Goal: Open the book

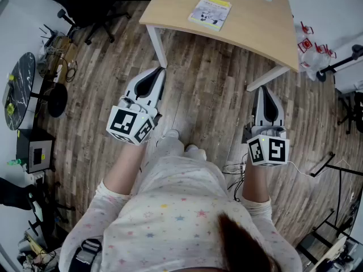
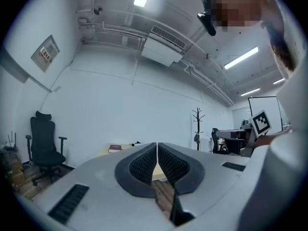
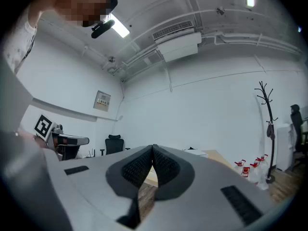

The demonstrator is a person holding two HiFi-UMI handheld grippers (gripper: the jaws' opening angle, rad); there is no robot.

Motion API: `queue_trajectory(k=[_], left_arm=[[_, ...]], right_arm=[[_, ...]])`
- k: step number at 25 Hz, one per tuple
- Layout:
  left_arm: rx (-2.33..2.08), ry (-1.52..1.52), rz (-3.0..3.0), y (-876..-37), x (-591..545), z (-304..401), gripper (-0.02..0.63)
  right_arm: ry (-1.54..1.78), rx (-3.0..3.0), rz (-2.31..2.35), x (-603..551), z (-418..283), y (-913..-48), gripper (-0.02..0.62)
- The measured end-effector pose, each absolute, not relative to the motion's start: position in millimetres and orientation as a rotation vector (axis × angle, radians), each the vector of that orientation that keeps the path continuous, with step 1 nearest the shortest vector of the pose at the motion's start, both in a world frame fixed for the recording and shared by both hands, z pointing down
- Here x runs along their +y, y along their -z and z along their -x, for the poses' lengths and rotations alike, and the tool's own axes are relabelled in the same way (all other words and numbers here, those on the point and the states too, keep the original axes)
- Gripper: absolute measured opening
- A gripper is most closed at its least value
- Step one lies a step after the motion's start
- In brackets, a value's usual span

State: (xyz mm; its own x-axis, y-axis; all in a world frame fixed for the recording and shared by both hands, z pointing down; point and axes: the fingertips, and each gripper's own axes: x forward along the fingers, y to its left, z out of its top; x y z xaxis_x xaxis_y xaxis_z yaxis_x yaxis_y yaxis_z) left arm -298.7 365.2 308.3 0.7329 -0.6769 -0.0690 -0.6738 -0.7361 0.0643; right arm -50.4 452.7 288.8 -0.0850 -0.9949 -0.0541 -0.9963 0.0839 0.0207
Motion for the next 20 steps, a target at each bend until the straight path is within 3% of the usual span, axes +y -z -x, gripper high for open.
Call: queue_trajectory(k=[16, 18, 20], left_arm=[[-1.185, 0.098, -2.87, -303.8, 407.9, 296.3, 0.023], [-1.22, 0.086, -2.857, -304.9, 408.2, 294.4, 0.039], [-1.252, 0.07, -2.841, -306.5, 405.2, 291.9, 0.138]], right_arm=[[-0.026, 2.26, 2.073, 496.8, 52.1, -281.8, 0.003], [0.018, 2.268, 2.063, 496.8, 48.0, -285.6, 0.076], [0.042, 2.271, 2.058, 494.0, 43.2, -288.1, 0.129]])
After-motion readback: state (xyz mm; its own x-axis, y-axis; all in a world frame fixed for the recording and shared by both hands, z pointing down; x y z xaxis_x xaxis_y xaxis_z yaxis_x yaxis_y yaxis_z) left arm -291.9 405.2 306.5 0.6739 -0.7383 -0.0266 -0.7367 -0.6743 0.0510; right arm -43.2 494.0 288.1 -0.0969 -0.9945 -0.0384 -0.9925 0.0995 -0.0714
